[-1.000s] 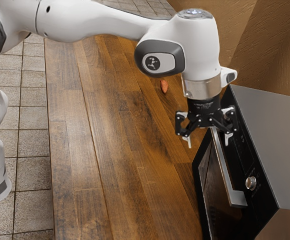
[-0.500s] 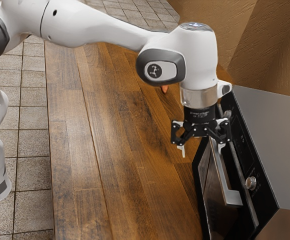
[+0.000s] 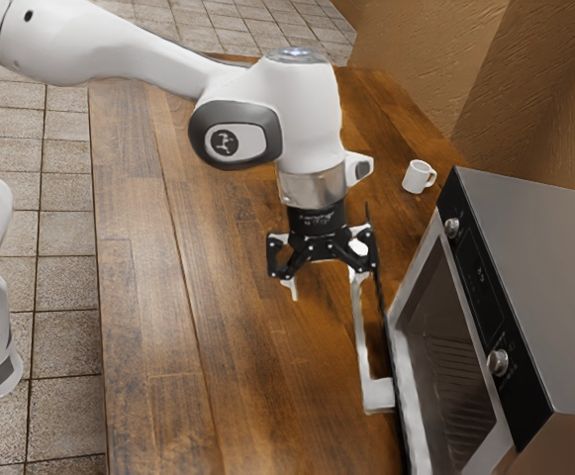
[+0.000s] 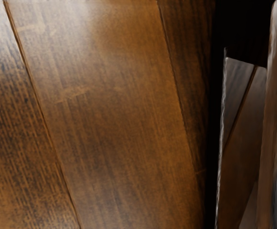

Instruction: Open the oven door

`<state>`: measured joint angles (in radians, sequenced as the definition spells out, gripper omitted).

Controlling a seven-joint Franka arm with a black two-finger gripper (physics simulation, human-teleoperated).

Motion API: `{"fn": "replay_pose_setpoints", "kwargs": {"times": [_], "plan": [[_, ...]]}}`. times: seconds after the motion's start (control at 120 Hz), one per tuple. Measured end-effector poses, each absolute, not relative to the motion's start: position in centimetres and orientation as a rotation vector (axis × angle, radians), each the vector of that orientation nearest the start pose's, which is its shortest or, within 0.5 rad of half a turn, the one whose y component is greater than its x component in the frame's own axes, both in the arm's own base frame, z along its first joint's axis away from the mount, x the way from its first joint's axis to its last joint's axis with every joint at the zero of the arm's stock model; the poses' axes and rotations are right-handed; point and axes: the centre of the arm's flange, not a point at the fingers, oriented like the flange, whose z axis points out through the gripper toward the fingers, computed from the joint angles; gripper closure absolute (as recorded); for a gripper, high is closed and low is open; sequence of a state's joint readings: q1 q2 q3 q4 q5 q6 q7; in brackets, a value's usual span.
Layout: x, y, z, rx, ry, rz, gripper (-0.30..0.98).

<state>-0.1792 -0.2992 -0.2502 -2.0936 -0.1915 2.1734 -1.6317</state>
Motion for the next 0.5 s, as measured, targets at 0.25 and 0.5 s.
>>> {"fn": "replay_pose_setpoints", "kwargs": {"times": [0.25, 0.5], "plan": [[38.5, -21.1, 58.5, -2.793, -2.173, -0.32, 0.02], [35.7, -18.1, 61.5, -2.691, -2.374, -0.495, 0.01]]}}
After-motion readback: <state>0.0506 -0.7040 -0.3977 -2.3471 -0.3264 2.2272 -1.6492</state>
